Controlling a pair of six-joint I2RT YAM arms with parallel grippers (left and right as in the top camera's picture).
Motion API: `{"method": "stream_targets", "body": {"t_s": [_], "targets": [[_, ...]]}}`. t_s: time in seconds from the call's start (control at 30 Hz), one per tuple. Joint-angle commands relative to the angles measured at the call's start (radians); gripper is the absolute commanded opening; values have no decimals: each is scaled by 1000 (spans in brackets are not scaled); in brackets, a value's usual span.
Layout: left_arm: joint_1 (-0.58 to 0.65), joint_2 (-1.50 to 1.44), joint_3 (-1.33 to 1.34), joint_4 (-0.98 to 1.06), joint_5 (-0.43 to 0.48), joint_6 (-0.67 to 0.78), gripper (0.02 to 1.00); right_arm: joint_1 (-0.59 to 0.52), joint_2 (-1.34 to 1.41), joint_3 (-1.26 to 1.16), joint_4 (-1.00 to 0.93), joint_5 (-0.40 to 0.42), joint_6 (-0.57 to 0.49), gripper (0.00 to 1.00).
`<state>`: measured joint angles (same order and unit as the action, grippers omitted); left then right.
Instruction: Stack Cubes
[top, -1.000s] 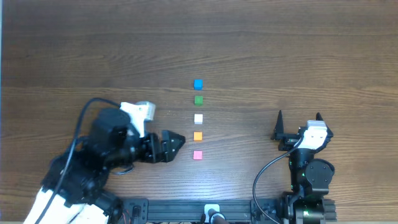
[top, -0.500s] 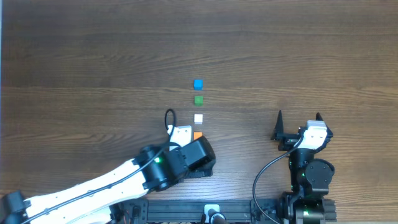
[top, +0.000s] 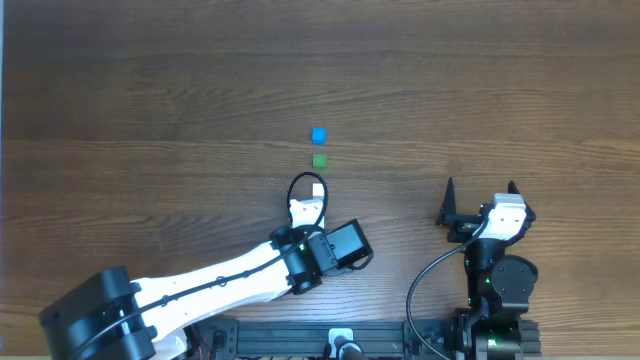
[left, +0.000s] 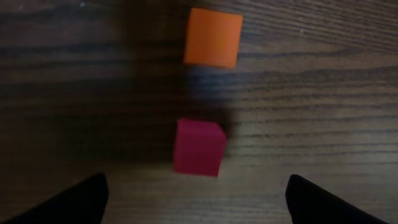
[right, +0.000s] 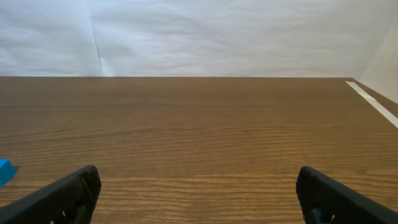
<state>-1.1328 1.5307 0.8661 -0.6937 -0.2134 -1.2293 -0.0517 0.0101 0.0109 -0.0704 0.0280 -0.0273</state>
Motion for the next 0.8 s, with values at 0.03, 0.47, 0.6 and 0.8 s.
{"method": "stream_targets", "body": {"t_s": [0.03, 0.47, 0.6, 0.8], "targets": [[35, 36, 13, 47, -1, 104, 906, 6, -5, -6, -2, -5, 0, 993], [104, 106, 15, 55, 113, 228, 864, 6, -5, -6, -2, -5, 0, 991], [103, 112, 15, 55, 119, 236, 836, 6, -5, -6, -2, -5, 0, 991], [103, 139, 15, 55, 127, 238, 726, 6, -5, -6, -2, -5, 0, 993]]}}
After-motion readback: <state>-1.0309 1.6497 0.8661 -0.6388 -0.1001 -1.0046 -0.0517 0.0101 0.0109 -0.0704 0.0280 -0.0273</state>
